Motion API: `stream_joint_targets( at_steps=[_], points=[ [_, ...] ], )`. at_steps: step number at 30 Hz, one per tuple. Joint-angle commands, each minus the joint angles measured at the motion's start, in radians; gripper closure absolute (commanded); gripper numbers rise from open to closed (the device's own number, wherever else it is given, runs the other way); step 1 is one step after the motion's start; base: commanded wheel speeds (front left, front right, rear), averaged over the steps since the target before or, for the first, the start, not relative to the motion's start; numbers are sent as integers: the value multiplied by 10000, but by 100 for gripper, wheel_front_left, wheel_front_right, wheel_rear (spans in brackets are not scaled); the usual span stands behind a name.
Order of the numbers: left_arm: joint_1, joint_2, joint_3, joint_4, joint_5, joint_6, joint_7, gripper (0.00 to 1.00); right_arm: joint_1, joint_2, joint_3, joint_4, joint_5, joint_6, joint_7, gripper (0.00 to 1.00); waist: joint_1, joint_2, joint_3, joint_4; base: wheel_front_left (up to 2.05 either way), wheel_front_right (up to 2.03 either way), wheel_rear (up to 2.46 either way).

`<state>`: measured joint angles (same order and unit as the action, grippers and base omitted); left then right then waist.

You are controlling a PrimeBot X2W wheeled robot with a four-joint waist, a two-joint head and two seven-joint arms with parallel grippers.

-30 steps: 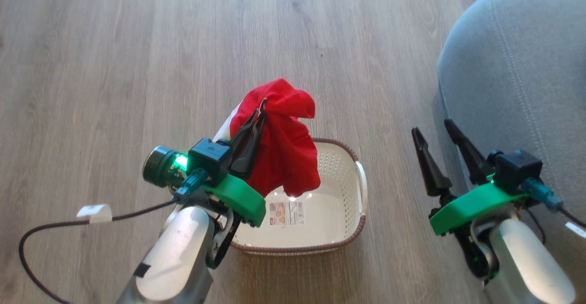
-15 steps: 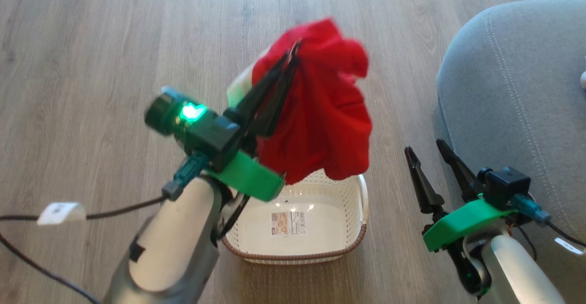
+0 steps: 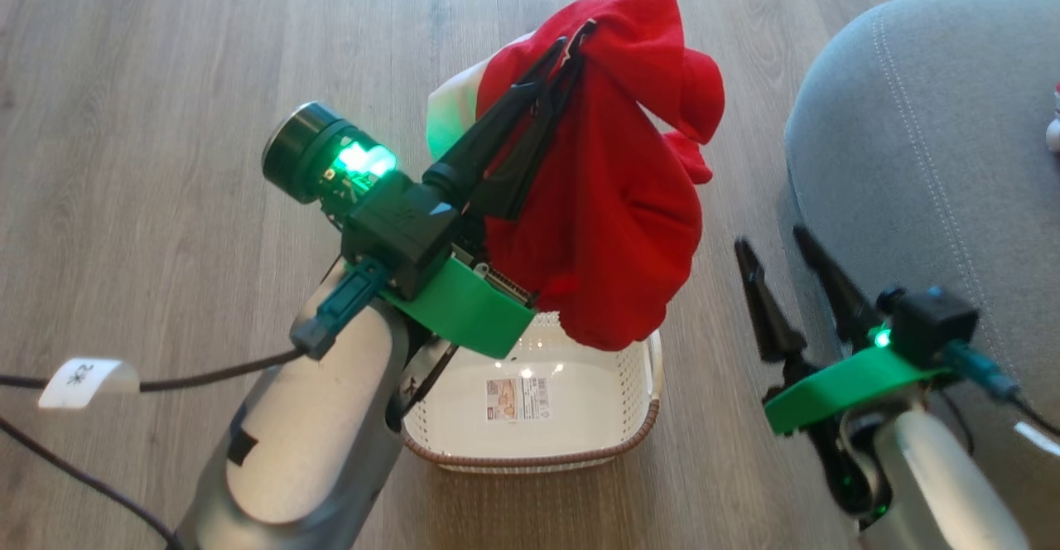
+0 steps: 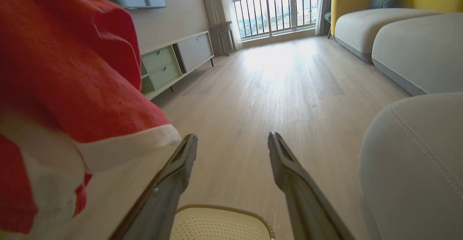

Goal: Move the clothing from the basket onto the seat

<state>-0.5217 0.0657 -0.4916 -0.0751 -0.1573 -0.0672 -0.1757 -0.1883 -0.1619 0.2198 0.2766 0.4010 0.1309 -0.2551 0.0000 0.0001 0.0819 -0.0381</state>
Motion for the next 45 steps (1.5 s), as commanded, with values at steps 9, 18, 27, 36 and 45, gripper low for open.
stream_joint_targets(
  at_steps=[9, 18, 27, 36, 45],
  points=[
    [-613, 114, 147, -324, 17, 119, -19, 100, -598, -297, 870, -4757, 399, -2, -67, 0, 0, -1, 174, -82, 0, 0, 0],
    [-664, 47, -157, -173, -75, 146, -80, 100, -1425, -984, 3035, -3394, 587, -2, -67, 0, 0, -1, 123, -21, 0, 0, 0],
    [-582, -34, -634, 36, -315, 157, -179, 100, -3210, -209, 4181, -767, -29, -2, -67, 13, 0, -1, 140, 275, 0, 0, 0],
    [-561, -62, -716, 247, -441, 355, -309, 100, -3562, 18, 3960, -490, 213, -2, -67, 100, 0, -1, 231, 459, 0, 0, 0],
    [-389, 63, -848, 688, -394, 438, -416, 0, -2919, -83, 2549, -1175, 204, -2, -67, 100, 0, -1, 446, 78, 0, 0, 0]
  ],
)
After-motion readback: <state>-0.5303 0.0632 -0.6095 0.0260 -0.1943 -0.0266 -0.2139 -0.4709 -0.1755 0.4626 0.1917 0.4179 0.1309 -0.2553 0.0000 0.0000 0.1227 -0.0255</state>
